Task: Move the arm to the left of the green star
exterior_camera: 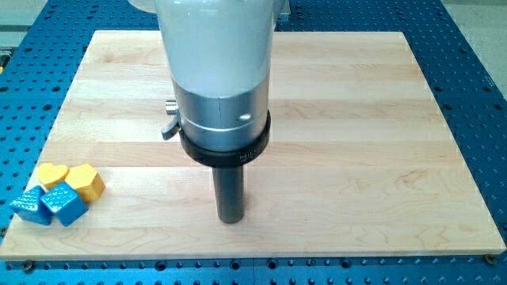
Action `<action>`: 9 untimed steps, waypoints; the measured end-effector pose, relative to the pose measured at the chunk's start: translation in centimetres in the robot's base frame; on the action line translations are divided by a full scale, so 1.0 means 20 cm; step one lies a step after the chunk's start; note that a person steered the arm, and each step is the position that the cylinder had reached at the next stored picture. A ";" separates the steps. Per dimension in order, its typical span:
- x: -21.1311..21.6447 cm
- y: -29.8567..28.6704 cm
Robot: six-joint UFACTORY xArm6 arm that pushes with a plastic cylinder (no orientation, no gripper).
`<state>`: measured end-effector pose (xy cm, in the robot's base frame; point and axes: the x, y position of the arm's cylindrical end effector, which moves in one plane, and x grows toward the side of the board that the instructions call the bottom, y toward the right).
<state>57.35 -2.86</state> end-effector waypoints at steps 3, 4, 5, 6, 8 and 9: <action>0.05 0.11; -0.02 0.01; -0.06 -0.15; -0.12 -0.34; -0.20 -0.60; -0.33 -0.60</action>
<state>50.72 -14.88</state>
